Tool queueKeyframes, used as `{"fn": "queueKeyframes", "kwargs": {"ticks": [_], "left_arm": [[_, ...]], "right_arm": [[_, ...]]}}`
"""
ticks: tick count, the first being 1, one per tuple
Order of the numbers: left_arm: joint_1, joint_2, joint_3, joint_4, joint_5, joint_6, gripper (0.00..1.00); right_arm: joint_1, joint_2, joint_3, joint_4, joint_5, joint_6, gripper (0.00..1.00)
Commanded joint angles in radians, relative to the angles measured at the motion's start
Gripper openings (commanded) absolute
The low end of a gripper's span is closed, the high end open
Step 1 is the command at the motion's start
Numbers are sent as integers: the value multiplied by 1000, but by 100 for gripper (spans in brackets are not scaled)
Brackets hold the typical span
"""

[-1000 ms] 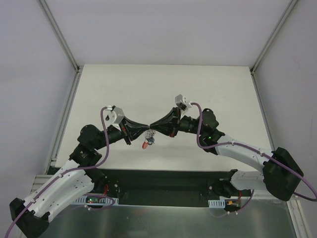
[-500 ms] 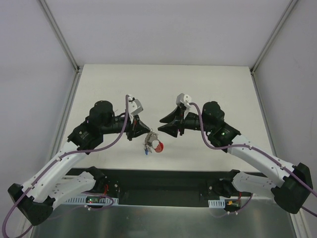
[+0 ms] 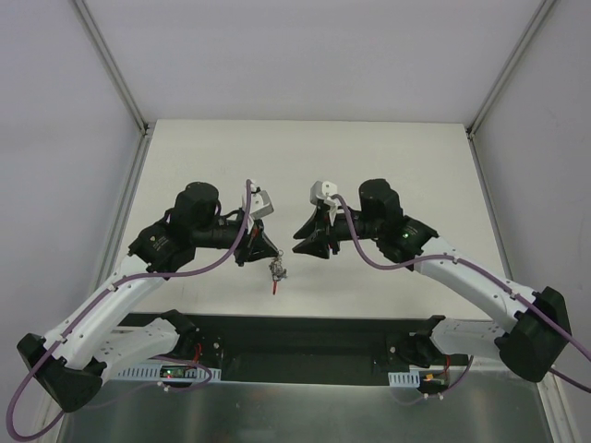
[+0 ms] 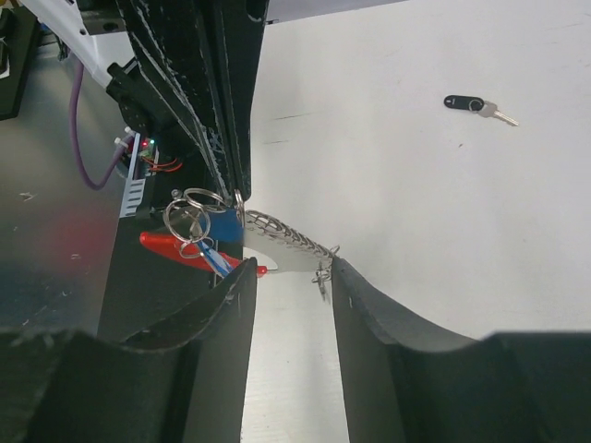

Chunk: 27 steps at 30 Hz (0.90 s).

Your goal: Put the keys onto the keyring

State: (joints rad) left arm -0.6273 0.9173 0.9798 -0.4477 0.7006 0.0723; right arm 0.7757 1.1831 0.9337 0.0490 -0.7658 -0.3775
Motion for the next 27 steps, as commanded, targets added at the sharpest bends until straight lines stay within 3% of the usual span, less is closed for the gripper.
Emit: {"fn": "queueKeyframes", "kwargs": {"ticks": [1, 14, 19, 24, 27], "left_arm": [[0, 0, 45, 23, 48, 26, 0], [-3, 28, 60, 41, 76, 20, 0], [-6, 29, 62, 44, 80, 23, 0], [-9, 37, 63, 43, 97, 24, 0], [-11, 43, 68, 43, 102, 24, 0]], "right_arm": [[14, 12, 51, 57, -79, -14, 41], [69, 55, 63, 97, -79, 5, 36], [77, 73, 74, 97, -81, 3, 23], [86, 82, 80, 89, -86, 0, 17], [88, 92, 88, 69, -86, -12, 7]]}}
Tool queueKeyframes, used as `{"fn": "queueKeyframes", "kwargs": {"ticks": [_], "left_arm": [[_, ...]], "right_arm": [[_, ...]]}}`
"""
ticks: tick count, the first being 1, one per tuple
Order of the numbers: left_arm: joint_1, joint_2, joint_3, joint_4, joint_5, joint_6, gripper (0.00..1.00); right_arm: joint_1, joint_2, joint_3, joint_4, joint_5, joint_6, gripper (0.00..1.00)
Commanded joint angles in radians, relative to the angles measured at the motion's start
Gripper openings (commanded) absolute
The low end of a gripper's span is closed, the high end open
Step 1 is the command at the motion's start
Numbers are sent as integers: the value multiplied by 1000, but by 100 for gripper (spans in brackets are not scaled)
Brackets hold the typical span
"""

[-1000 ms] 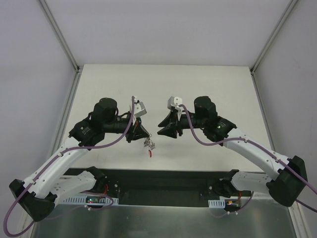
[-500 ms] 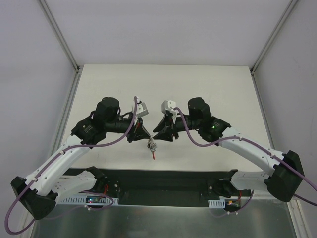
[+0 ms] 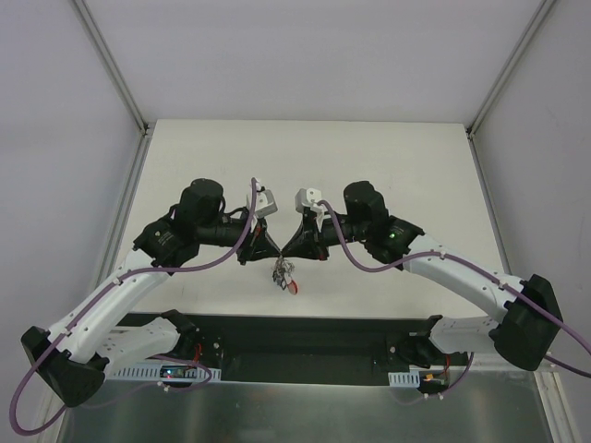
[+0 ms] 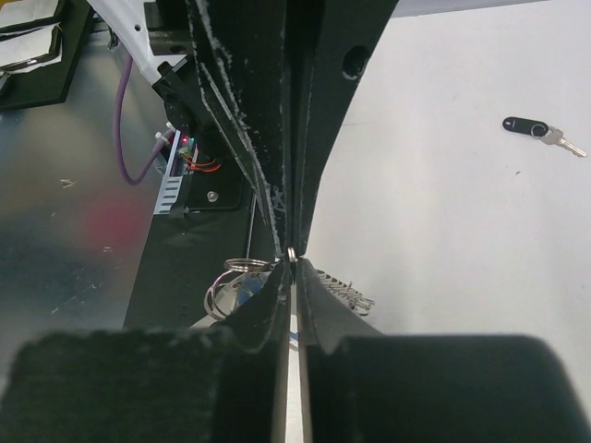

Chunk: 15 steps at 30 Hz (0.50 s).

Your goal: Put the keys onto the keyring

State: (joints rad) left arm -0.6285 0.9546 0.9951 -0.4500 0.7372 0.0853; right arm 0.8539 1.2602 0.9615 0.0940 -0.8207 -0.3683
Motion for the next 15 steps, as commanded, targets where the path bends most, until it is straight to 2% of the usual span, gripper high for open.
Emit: {"fn": "queueKeyframes", "kwargs": {"ticks": [1, 4, 7, 8, 9, 15], "left_arm": [[-10, 1, 54, 46, 70, 11, 0], [-10, -17, 53, 47, 47, 10, 0], [-8, -60, 33, 47, -4, 2, 11], [-8, -74, 25, 53, -39, -1, 24], [-8, -89, 14, 69, -54, -12, 28], [-8, -229, -128, 232, -180, -82, 40]], "right_arm": [[11, 16, 60, 21, -29, -23, 2], [11, 7, 48, 23, -9, -23, 1], [8, -15, 19, 55, 29, 5, 2], [5, -33, 8, 85, 38, 18, 1], [-2, -44, -18, 105, 52, 29, 2], [-26, -97, -82, 205, 95, 106, 1]]}}
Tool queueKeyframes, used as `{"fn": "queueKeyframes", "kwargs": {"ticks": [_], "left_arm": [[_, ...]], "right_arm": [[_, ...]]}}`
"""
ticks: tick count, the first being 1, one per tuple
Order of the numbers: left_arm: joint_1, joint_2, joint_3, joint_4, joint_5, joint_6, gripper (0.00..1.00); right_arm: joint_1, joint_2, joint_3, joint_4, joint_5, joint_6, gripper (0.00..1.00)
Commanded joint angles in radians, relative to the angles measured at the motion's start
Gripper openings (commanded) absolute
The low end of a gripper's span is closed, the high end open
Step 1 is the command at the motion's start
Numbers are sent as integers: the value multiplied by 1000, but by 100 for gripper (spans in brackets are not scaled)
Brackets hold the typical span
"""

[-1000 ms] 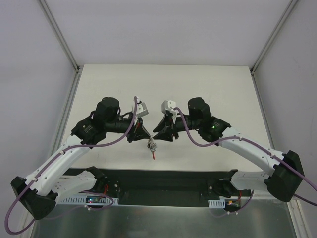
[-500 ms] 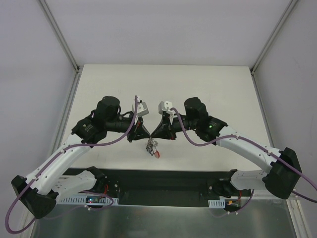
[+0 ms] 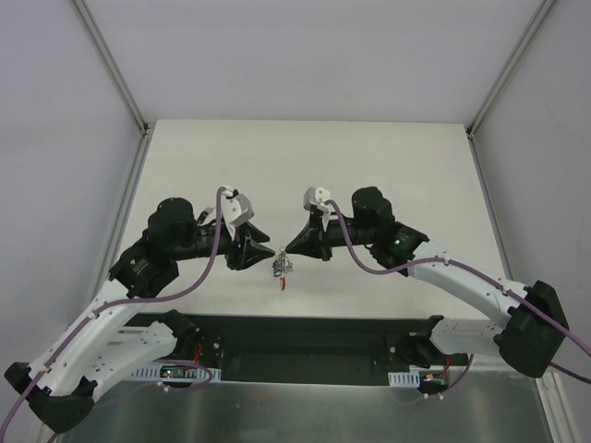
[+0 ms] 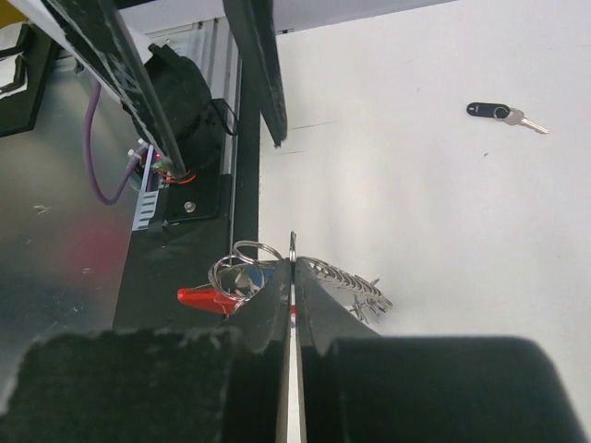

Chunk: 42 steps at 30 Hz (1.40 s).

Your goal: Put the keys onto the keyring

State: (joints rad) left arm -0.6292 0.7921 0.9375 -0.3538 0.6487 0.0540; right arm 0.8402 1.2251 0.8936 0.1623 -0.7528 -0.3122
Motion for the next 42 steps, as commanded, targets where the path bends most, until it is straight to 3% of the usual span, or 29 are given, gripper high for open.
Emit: {"fn": "queueKeyframes", "kwargs": {"ticks": [1, 18, 28, 38, 42], "left_arm": [[-7, -94, -104, 175, -102, -84, 41], [-6, -110, -267, 432, -75, -183, 40], [-3, -96, -261, 460, -98, -177, 35], [-1, -10, -220, 420, 68, -132, 33], [0, 22, -194, 389, 106, -106, 25]], "right_arm": [[-12, -65, -22, 140, 30, 51, 1], [-16, -82, -70, 229, 17, 116, 1], [-16, -79, -65, 226, -16, 108, 1], [-16, -70, -42, 186, -45, 84, 1], [-16, -76, -39, 171, -51, 71, 2]]}}
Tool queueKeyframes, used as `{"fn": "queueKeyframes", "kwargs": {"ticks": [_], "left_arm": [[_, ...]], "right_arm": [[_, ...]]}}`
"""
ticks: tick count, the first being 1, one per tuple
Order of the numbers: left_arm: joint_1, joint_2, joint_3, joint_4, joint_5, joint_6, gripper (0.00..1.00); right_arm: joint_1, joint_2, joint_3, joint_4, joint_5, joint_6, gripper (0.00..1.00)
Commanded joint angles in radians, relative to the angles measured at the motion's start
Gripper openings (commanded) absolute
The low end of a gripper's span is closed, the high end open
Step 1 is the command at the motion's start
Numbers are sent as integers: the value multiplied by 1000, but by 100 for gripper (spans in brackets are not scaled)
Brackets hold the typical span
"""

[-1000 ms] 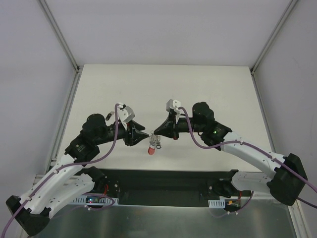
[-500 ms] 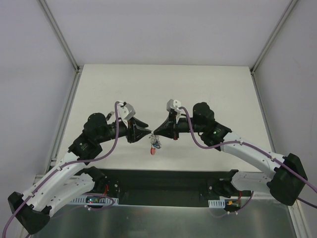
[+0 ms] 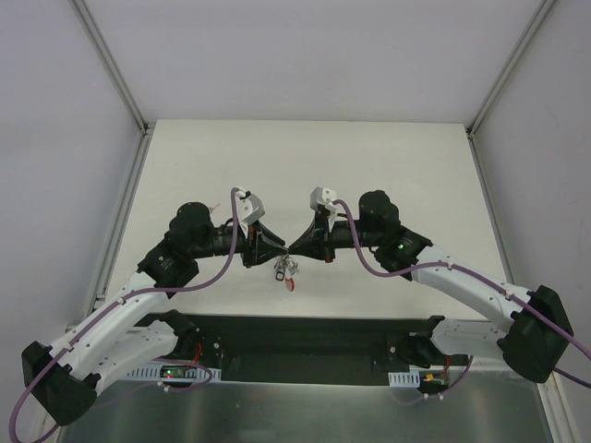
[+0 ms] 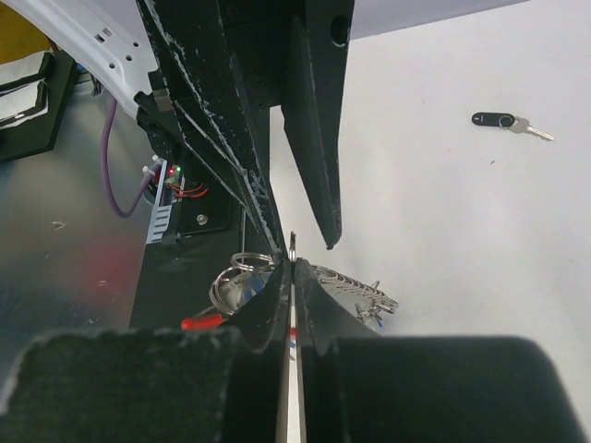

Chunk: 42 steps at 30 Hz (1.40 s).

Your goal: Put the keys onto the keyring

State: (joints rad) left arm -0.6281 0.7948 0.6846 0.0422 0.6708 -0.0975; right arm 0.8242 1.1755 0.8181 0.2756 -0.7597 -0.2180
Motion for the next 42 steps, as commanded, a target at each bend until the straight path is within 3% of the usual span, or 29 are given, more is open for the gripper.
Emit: {"fn": "queueKeyframes", "kwargs": {"ticks": [1, 4, 10, 14, 21, 25, 34, 39, 42], "left_arm": [[-1, 23, 65, -13, 91, 53, 22], [-1, 40, 76, -27, 113, 59, 16], [-1, 80, 85, -38, 185, 58, 15], [-1, 106, 99, -67, 210, 68, 0], [-1, 89, 125, -133, 188, 195, 0], [-1, 72, 110, -140, 142, 324, 0], [-12, 89, 86, -137, 9, 570, 0], [-41, 106, 81, -91, -19, 660, 0], [-58, 118, 41, -1, 4, 638, 0]], "right_arm": [[0, -27, 35, 54, -44, -24, 1], [-2, -33, 35, 51, -43, -27, 1], [1, -37, 41, 48, -52, -32, 1], [1, -40, 46, 40, -58, -37, 1], [1, -65, 59, -31, -35, -64, 1], [0, -102, 67, -113, 46, -86, 24], [-66, -243, 43, -343, 307, -69, 55], [-88, -286, 23, -409, 425, -31, 61], [-94, -312, -5, -397, 508, 5, 64]]}}
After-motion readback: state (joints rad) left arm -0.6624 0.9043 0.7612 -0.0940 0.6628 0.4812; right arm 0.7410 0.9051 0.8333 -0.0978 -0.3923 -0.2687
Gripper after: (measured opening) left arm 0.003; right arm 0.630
